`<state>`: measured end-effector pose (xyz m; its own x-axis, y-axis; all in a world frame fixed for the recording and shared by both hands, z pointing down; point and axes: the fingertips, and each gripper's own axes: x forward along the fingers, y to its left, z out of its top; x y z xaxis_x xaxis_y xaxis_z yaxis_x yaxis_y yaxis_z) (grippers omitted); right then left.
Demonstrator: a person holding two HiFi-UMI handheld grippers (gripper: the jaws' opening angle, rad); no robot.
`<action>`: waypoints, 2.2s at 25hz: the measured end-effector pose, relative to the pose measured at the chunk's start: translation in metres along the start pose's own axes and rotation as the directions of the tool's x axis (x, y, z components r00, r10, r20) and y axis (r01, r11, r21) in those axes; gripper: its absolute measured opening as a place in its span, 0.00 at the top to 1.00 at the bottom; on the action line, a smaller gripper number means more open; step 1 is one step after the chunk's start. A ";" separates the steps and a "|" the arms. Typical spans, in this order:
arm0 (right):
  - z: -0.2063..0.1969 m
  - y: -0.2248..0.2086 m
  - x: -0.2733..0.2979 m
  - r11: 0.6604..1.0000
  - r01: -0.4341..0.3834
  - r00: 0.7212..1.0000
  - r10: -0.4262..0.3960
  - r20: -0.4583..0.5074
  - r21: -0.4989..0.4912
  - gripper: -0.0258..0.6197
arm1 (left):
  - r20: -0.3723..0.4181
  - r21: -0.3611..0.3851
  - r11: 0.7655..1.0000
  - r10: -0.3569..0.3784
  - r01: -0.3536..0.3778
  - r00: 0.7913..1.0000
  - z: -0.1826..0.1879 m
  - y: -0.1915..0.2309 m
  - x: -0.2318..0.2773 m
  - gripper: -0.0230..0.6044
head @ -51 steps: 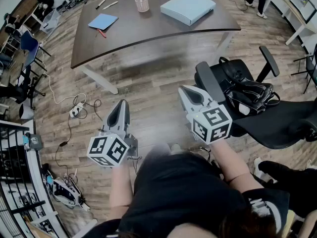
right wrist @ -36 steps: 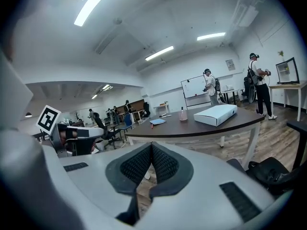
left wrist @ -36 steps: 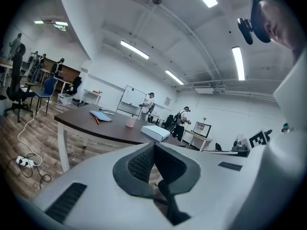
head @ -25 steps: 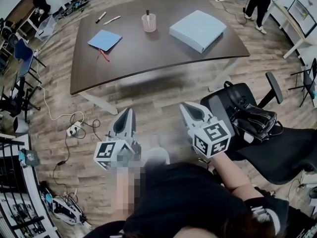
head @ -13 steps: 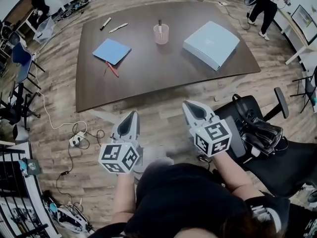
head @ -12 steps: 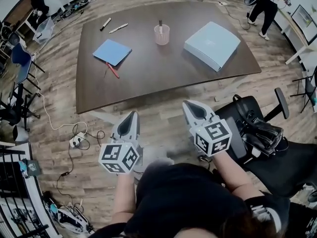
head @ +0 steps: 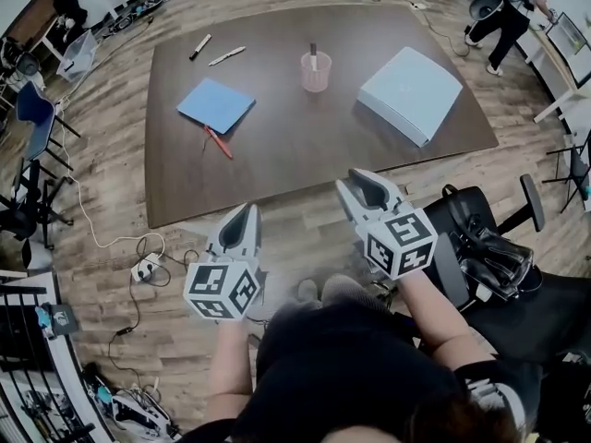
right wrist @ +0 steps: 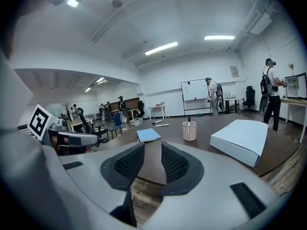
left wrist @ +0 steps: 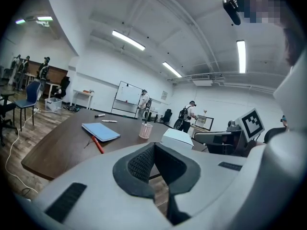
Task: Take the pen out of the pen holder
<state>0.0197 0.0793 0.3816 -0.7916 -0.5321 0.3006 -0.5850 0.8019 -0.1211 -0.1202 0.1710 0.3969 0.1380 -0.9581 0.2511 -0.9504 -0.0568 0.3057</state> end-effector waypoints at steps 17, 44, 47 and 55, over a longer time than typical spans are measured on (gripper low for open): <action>0.073 -0.075 0.113 0.997 -0.012 0.998 0.017 0.057 -0.083 0.74 | 0.015 -0.010 0.997 0.078 -0.078 0.997 0.044 0.047 0.090 0.94; 0.074 -0.221 0.305 1.000 -0.021 0.998 0.021 -0.058 0.004 0.74 | -0.047 -0.053 0.982 0.181 -0.184 0.982 0.090 0.097 0.263 0.94; 0.071 -0.228 0.317 1.000 -0.009 0.998 0.009 -0.055 0.008 0.74 | -0.058 -0.059 0.981 0.183 -0.186 0.981 0.087 0.102 0.276 0.94; 0.072 -0.236 0.336 1.000 0.018 0.999 -0.019 -0.047 -0.024 0.72 | -0.091 -0.068 0.979 0.187 -0.193 0.978 0.084 0.110 0.295 0.94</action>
<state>-0.1211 -0.3085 0.4432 -0.7709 -0.5340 0.3473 -0.5948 0.7985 -0.0927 -0.2072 -0.1415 0.4276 -0.0172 -0.9223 0.3861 -0.9382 0.1484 0.3128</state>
